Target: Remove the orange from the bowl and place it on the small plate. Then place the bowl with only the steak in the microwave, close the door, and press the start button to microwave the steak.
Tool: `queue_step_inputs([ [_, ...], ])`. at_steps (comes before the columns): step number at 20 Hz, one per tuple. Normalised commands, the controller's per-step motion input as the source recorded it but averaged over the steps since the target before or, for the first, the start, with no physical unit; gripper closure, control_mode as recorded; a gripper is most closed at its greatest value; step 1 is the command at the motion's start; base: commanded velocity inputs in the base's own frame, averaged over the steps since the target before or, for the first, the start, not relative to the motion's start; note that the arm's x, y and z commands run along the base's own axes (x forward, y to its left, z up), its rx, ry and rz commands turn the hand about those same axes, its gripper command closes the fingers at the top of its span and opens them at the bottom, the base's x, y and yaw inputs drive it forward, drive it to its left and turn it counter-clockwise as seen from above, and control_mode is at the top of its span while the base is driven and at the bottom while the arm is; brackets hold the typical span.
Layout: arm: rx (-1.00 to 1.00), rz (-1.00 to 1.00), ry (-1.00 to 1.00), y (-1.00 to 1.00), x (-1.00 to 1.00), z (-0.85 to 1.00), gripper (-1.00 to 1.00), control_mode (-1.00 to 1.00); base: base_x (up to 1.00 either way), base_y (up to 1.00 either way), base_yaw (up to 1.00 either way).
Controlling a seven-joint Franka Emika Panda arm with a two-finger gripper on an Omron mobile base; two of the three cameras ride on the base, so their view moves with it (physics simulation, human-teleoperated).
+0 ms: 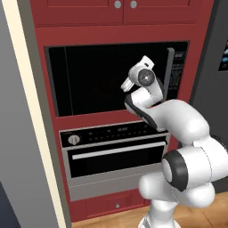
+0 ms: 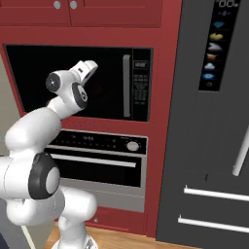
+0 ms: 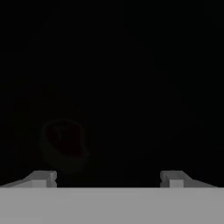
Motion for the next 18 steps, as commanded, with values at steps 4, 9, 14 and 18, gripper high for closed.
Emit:
queue_step_inputs([
  [4,0.04,0.06,0.0,0.0,0.67,0.0,-1.0,-1.0,0.0,0.0,0.0],
  [9,0.06,0.01,-0.08,-0.02,-0.48,0.0,-1.0,-1.0,0.0,0.0,0.0],
  [14,0.17,0.0,-0.02,-0.38,-1.0,0.15,-1.0,-1.0,0.0,0.0,0.0],
  [18,0.19,0.0,0.06,-0.6,-1.0,0.37,-1.0,-1.0,0.0,0.0,0.0],
])
